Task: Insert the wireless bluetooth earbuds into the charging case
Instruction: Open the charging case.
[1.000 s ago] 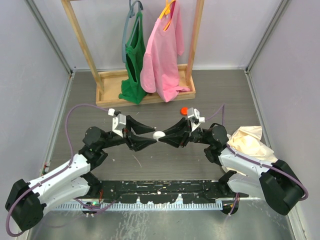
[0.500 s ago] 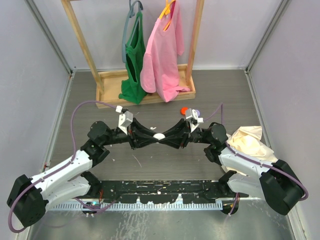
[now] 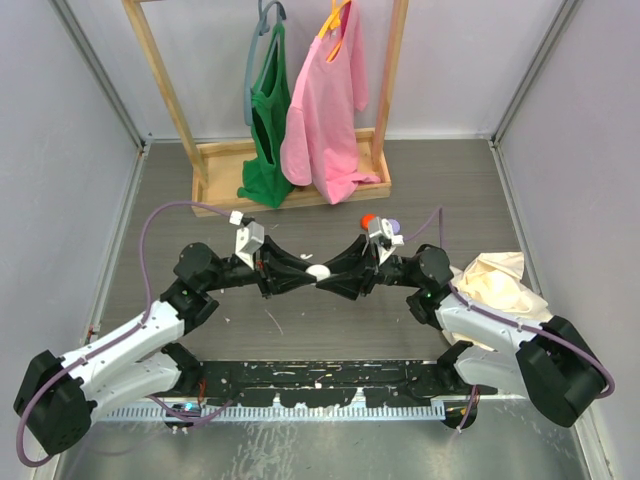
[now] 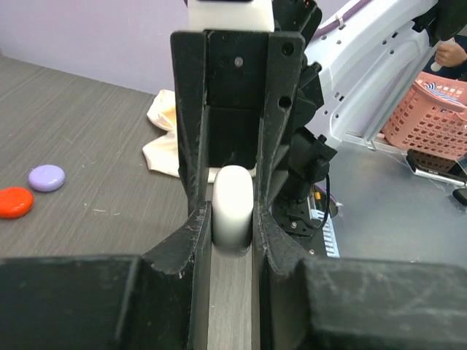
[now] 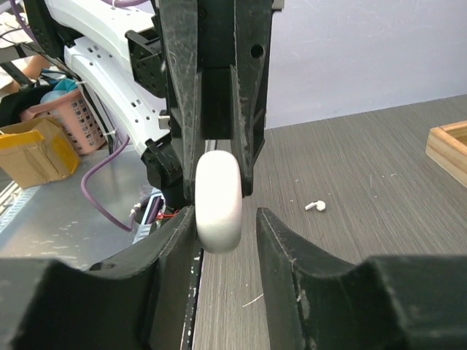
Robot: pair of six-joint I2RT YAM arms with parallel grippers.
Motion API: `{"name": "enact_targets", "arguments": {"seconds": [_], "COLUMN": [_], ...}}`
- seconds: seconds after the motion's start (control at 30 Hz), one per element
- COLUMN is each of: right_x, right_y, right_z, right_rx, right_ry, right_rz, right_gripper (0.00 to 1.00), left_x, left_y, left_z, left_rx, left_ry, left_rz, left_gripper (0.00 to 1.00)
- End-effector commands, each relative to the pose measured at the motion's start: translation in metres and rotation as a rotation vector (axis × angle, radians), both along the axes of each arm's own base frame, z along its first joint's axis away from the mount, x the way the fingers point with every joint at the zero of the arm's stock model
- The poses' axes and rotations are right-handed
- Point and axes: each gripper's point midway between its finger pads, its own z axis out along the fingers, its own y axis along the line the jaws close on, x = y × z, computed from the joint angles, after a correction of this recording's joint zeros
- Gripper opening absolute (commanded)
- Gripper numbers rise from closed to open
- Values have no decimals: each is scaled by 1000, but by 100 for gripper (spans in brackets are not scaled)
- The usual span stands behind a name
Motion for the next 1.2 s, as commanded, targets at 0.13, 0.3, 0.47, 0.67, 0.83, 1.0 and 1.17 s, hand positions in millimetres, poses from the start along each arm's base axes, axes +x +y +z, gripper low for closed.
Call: {"name": "enact_targets", "arguments": {"seconds": [0.13, 0.3, 0.47, 0.67, 0.83, 1.0, 1.17], "right_x": [4, 2, 0, -1, -1, -1, -2], "right_y": [3, 2, 1, 1, 1, 2, 2], "right_z": [8, 12, 18, 21, 21, 20, 18], "right_rx": [21, 29, 38, 44, 44, 40, 31], "right_ry": [-41, -49, -59, -62, -62, -60, -65], "right_rz": [-15, -11, -7, 0, 4, 10, 13], "right_gripper": [47, 46, 46, 43, 40, 28, 7], "left_x": [0, 2, 4, 4, 4, 3, 3], "left_y": [5, 4, 3, 1, 2, 1, 2], "left_z": [30, 26, 22, 18, 20, 21, 20], "left_rx": [-85, -70, -53, -31, -33, -33, -24], "left_ry": [-99, -96, -96, -94, -103, -105, -96], "left_rz": [31, 32, 34, 23, 23, 19, 25], "left_gripper": [2, 2, 2, 1, 1, 1, 22]}}
